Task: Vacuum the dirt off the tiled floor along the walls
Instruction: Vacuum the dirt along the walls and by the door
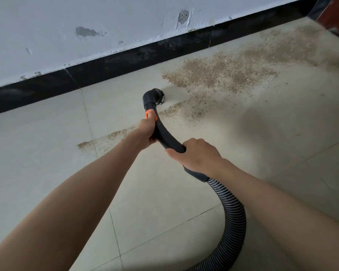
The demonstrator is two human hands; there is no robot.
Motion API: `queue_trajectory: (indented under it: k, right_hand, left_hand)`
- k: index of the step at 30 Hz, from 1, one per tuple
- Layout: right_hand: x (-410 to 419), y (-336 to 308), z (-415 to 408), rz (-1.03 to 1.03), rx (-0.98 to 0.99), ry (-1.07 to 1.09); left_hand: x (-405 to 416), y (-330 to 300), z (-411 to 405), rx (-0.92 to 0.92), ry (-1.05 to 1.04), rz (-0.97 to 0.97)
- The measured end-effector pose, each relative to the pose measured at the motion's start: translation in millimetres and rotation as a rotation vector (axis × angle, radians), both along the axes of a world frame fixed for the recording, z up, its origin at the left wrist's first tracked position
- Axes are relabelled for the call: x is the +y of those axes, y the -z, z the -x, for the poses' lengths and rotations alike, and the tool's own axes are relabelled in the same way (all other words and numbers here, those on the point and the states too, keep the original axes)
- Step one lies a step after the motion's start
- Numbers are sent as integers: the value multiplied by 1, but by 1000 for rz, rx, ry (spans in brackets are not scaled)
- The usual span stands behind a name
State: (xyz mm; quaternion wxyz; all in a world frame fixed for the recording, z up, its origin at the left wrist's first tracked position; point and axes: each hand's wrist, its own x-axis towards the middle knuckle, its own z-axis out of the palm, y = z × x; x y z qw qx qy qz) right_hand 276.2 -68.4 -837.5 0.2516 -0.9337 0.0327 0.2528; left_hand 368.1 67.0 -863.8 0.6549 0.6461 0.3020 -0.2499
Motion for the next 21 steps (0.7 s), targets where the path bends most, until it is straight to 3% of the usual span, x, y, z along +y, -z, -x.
queue_trajectory:
  k: [15, 21]
  right_hand:
    - [160, -22, 17, 61, -48, -488]
    - [183, -25, 49, 100, -35, -561]
  left_hand:
    - [198, -8, 101, 32, -466, 55]
    - [223, -5, 141, 52, -511, 73]
